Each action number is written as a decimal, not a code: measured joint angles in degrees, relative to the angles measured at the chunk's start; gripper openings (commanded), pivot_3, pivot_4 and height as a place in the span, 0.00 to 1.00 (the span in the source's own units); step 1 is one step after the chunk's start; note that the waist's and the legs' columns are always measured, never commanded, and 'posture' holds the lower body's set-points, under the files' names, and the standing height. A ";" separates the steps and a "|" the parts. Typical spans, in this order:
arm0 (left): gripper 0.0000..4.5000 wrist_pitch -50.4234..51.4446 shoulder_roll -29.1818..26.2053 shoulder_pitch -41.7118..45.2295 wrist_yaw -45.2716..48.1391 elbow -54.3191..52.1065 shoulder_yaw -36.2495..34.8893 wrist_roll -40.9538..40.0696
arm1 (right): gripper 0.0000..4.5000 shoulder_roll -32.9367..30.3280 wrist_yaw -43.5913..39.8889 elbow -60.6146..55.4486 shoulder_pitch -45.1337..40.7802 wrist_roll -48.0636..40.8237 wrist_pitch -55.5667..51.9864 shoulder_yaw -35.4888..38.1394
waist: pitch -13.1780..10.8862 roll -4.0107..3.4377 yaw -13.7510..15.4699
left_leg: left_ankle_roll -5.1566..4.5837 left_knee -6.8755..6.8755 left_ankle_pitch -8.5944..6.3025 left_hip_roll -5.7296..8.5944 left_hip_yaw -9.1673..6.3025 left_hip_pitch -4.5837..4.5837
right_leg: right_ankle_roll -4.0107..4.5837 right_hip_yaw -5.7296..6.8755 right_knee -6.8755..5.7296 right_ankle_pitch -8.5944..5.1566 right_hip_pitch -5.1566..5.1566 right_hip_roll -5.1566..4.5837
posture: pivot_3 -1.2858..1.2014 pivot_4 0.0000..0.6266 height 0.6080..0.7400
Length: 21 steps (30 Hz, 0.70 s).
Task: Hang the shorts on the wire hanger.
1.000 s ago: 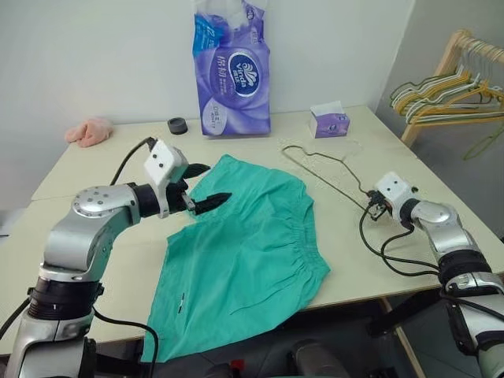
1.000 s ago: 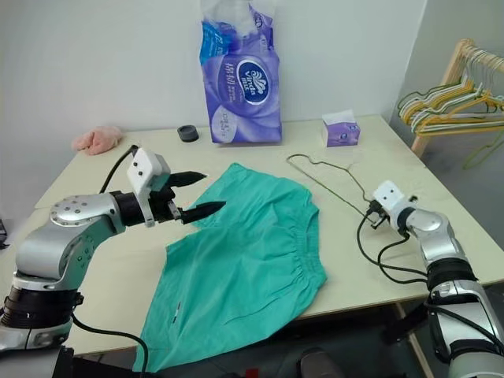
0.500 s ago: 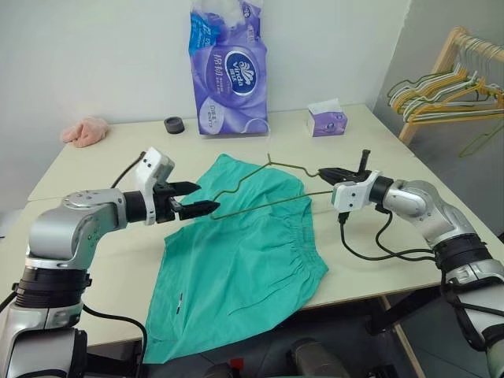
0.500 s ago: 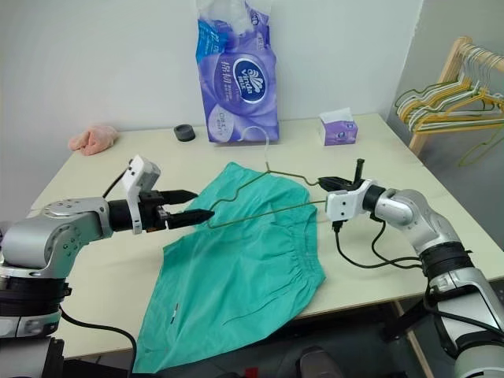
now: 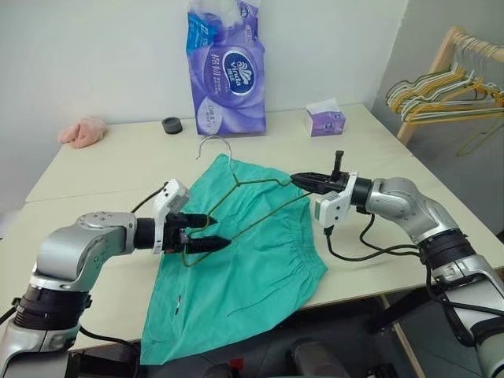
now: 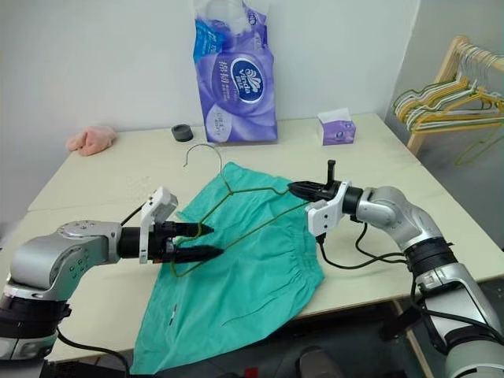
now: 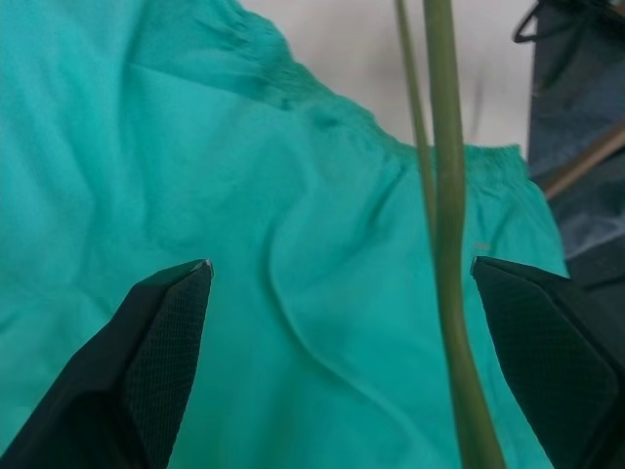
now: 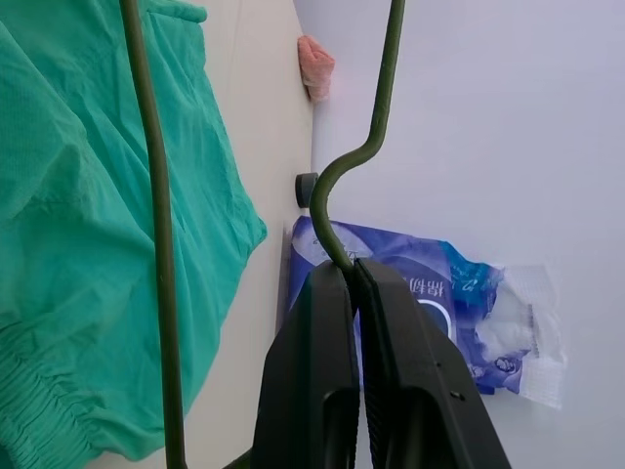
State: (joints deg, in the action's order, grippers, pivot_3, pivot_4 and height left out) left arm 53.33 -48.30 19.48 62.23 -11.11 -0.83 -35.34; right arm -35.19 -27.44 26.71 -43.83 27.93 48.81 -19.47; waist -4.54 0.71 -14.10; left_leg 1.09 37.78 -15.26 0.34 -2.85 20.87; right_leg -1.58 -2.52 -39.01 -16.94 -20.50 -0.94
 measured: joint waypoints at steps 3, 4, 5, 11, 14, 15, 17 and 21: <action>1.00 0.03 -0.08 -0.78 1.01 -0.47 -0.01 -0.89 | 0.00 0.08 -0.02 0.00 -0.11 0.00 0.48 0.01 | 0.00 0.00 0.00 | 0.00 0.00 0.00 0.00 0.00 0.00 | -0.02 0.00 0.00 -0.02 0.00 0.00 | 0.42 0.07 1.00; 1.00 0.03 -0.16 -1.14 1.10 -0.66 -0.02 -1.04 | 0.00 0.18 -0.04 0.00 -0.11 -0.01 0.60 0.01 | 0.00 0.00 0.00 | 0.00 0.00 0.00 0.00 0.00 0.00 | -0.03 -0.01 0.00 -0.02 0.00 0.00 | 0.42 0.07 1.00; 1.00 0.00 -0.25 -1.58 1.12 -0.85 -0.02 -1.06 | 0.00 0.33 -0.10 0.00 -0.11 -0.03 0.76 0.00 | 0.00 0.00 -0.01 | 0.00 0.00 0.00 0.00 0.01 0.00 | -0.03 -0.01 0.00 -0.02 0.00 0.00 | 0.42 0.07 1.00; 0.81 -1.51 -0.43 -3.87 1.14 -2.65 1.48 -0.33 | 0.00 1.18 -0.81 -0.01 -0.11 -0.13 0.80 0.01 | 0.00 0.00 0.00 | 0.00 0.00 0.00 0.00 0.00 0.00 | 0.00 -0.01 0.00 0.00 0.00 0.00 | 0.42 0.07 1.00; 0.61 -3.68 -0.91 -4.61 0.90 -2.80 3.03 1.76 | 0.00 1.52 -1.30 -0.04 -0.11 -0.75 0.57 0.01 | -0.01 -0.01 0.00 | 0.00 0.00 0.00 0.01 0.01 -0.01 | 0.01 -0.02 0.00 0.00 0.00 0.00 | 0.42 0.07 1.00; 0.52 -3.93 -0.91 -4.64 0.71 -2.80 3.10 2.10 | 0.00 1.52 -1.38 -0.04 -0.11 -0.97 0.46 0.02 | -0.01 0.00 0.00 | 0.00 0.00 0.00 0.01 0.01 0.00 | 0.01 -0.01 0.00 0.01 0.00 0.00 | 0.42 0.07 1.00; 0.40 -4.33 -0.90 -4.62 0.34 -2.84 3.10 2.58 | 0.00 1.51 -1.61 -0.04 -0.11 -1.22 0.22 0.02 | -0.01 0.00 0.01 | 0.00 0.00 0.00 0.01 0.01 0.00 | 0.01 -0.01 0.01 0.00 0.00 0.00 | 0.42 0.07 1.00; 0.15 -5.03 -0.89 -4.70 -0.13 -3.58 3.30 2.94 | 0.00 1.36 -2.20 -0.04 -0.11 -1.77 -0.74 0.20 | -0.02 0.00 0.02 | -0.01 0.00 0.00 0.00 0.00 -0.01 | 0.00 -0.01 0.00 0.00 0.00 0.00 | 0.42 0.07 1.00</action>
State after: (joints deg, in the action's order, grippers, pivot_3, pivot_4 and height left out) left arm 48.29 -49.19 14.78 62.10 -14.69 2.47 -32.39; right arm -33.83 -29.64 26.67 -43.94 26.16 48.07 -19.27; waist -4.56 0.71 -14.08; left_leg 1.08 37.78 -15.26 0.34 -2.85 20.87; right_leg -1.58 -2.53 -39.00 -16.94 -20.49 -0.94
